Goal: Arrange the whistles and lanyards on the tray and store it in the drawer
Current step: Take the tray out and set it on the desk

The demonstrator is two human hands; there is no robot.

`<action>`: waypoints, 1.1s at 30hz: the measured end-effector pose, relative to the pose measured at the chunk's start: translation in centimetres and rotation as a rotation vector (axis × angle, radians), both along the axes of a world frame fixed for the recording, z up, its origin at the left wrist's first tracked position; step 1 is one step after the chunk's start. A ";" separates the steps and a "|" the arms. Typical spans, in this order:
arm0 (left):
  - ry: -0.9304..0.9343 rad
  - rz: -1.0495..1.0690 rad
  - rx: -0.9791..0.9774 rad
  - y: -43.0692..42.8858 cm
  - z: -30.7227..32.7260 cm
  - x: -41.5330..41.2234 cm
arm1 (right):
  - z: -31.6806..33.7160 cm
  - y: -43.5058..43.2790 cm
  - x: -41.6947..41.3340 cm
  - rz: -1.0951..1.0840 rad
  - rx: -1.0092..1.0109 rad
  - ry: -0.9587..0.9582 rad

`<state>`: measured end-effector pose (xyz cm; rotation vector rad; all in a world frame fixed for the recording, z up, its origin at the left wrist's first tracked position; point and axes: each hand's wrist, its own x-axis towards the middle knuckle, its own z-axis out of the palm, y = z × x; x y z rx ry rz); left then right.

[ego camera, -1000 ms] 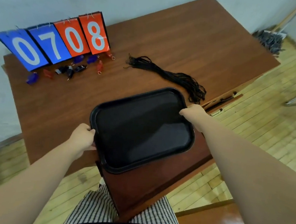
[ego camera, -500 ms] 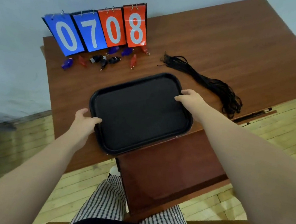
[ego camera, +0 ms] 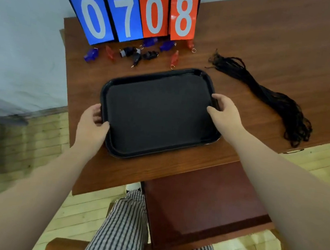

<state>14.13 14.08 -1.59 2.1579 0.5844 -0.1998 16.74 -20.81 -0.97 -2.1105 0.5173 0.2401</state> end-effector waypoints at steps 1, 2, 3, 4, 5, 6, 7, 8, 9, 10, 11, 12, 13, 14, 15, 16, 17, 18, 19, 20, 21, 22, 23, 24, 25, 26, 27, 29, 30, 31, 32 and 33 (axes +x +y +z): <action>-0.025 -0.034 0.044 0.3 -0.4 0.2 | -0.6 -0.2 -0.1 0.005 -0.027 -0.027; -0.049 -0.061 0.078 0.6 -0.8 0.3 | -1.3 -0.4 -0.2 0.016 -0.053 -0.055; -0.071 -0.081 0.106 0.8 -1.2 0.3 | -2.0 -0.7 -0.5 0.041 -0.086 -0.088; -0.097 -0.095 0.129 0.9 -1.6 0.3 | -2.6 -1.0 -0.8 0.075 -0.128 -0.124; -0.130 -0.100 0.151 0.9 -1.9 0.2 | -3.1 -1.2 -1.2 0.115 -0.174 -0.169; -0.171 -0.101 0.170 1.0 -2.3 0.1 | -3.6 -1.3 -1.5 0.153 -0.215 -0.222; -0.214 -0.102 0.186 1.0 -2.8 0.0 | -4.1 -1.3 -1.8 0.175 -0.244 -0.274; -0.253 -0.107 0.195 1.0 -3.2 0.0 | -4.4 -1.3 -2.1 0.175 -0.260 -0.317; -0.281 -0.114 0.199 1.0 -3.5 -0.1 | -4.7 -1.3 -2.3 0.160 -0.262 -0.346; -0.301 -0.119 0.205 1.1 -3.8 -0.2 | -5.0 -1.3 -2.4 0.142 -0.257 -0.362; -0.313 -0.117 0.212 1.2 -4.2 -0.3 | -5.3 -1.3 -2.6 0.127 -0.250 -0.369; -0.319 -0.113 0.215 1.2 -4.5 -0.4 | -5.5 -1.4 -2.7 0.118 -0.246 -0.370; -0.325 -0.106 0.213 1.3 -4.8 -0.4 | -5.6 -1.4 -2.8 0.114 -0.239 -0.374; -0.337 -0.104 0.213 1.4 -5.0 -0.4 | -5.7 -1.4 -2.9 0.115 -0.233 -0.386; -0.353 -0.106 0.218 1.4 -5.2 -0.5 | -5.7 -1.3 -3.1 0.119 -0.234 -0.408; -0.373 -0.105 0.222 1.4 -5.3 -0.6 | -5.7 -1.2 -3.3 0.121 -0.247 -0.442; -0.392 -0.098 0.214 1.4 -5.4 -0.5 | -5.8 -1.1 -3.4 0.117 -0.268 -0.483; -0.400 -0.088 0.202 1.3 -5.4 -0.5 | -5.9 -1.0 -3.4 0.107 -0.288 -0.519; -0.401 -0.081 0.201 1.2 -5.5 -0.5 | -6.0 -0.9 -3.4 0.097 -0.303 -0.547; -0.405 -0.082 0.207 1.2 -5.5 -0.5 | -6.1 -0.9 -3.4 0.086 -0.317 -0.564; -0.416 -0.087 0.208 1.2 -5.5 -0.6 | -6.2 -0.9 -3.5 0.074 -0.332 -0.577; -0.430 -0.088 0.199 1.2 -5.5 -0.8 | -6.4 -1.0 -3.5 0.064 -0.349 -0.592; -0.441 -0.090 0.187 1.2 -5.3 -0.9 | -6.4 -1.0 -3.5 0.059 -0.368 -0.606; -0.447 -0.095 0.180 1.2 -5.3 -1.0 | -6.5 -0.9 -3.5 0.058 -0.383 -0.614; -0.450 -0.106 0.182 1.2 -5.3 -1.0 | -6.5 -0.8 -3.6 0.056 -0.392 -0.615; -0.455 -0.117 0.190 1.2 -5.2 -1.1 | -6.5 -0.7 -3.8 0.053 -0.398 -0.613; -0.466 -0.123 0.200 1.2 -5.2 -1.2 | -6.4 -0.5 -4.0 0.048 -0.406 -0.614; -0.486 -0.116 0.238 1.4 -5.1 -1.2 | -6.3 -0.2 -4.1 0.042 -0.440 -0.619; -0.483 -0.110 0.262 1.5 -5.1 -1.2 | -6.3 -0.1 -4.2 0.036 -0.463 -0.619; -0.475 -0.109 0.278 1.6 -5.1 -1.2 | -6.4 0.0 -4.2 0.027 -0.489 -0.618; -0.468 -0.110 0.284 1.7 -5.1 -1.2 | -6.5 0.0 -4.3 0.012 -0.513 -0.616; -0.468 -0.112 0.288 1.7 -5.1 -1.2 | -6.7 0.1 -4.3 -0.007 -0.532 -0.609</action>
